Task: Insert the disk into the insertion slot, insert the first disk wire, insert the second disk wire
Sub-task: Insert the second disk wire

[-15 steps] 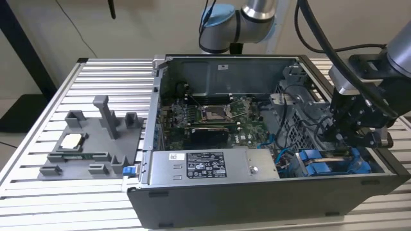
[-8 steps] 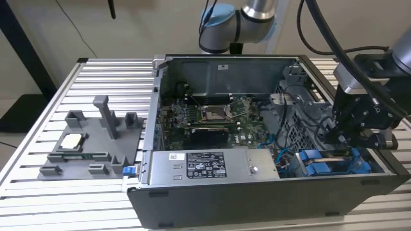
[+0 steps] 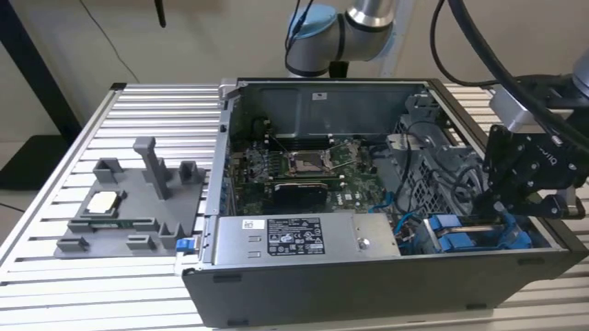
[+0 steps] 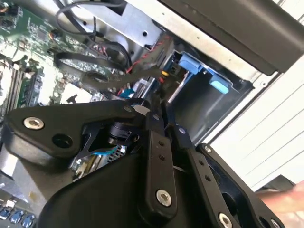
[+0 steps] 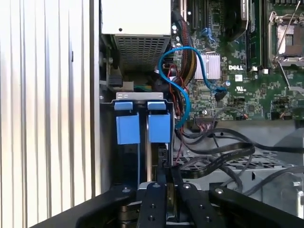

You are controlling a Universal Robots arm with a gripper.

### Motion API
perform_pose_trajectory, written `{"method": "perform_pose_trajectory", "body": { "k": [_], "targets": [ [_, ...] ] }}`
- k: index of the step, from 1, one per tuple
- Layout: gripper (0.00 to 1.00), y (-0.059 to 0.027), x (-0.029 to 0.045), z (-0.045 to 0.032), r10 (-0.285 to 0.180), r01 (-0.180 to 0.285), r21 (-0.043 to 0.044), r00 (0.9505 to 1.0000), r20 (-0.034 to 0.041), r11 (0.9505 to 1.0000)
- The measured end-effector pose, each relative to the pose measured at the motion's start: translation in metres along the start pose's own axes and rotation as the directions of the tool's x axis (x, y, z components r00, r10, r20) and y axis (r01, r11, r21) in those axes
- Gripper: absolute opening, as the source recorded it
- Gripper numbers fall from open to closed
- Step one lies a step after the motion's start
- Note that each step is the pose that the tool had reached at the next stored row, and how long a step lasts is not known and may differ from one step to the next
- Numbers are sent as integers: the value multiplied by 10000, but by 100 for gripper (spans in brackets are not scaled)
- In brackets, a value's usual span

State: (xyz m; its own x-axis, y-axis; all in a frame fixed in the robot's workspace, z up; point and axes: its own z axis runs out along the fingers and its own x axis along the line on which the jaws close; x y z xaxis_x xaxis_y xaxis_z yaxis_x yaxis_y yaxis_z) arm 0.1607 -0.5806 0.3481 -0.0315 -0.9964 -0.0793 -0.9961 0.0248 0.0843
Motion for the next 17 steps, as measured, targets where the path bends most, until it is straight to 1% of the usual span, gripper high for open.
{"method": "perform_pose_trajectory", "body": {
  "k": [1,2,7,17],
  "targets": [
    [16,1,-4,3,4,-4,-5,10000,-43,10000],
    [16,1,-7,8,7,-7,-5,10000,-59,10000],
    [16,-4,-7,31,7,-7,-7,10000,-62,10000],
    [16,-19,-6,41,7,-7,-7,10000,-63,10000]
  ]
}}
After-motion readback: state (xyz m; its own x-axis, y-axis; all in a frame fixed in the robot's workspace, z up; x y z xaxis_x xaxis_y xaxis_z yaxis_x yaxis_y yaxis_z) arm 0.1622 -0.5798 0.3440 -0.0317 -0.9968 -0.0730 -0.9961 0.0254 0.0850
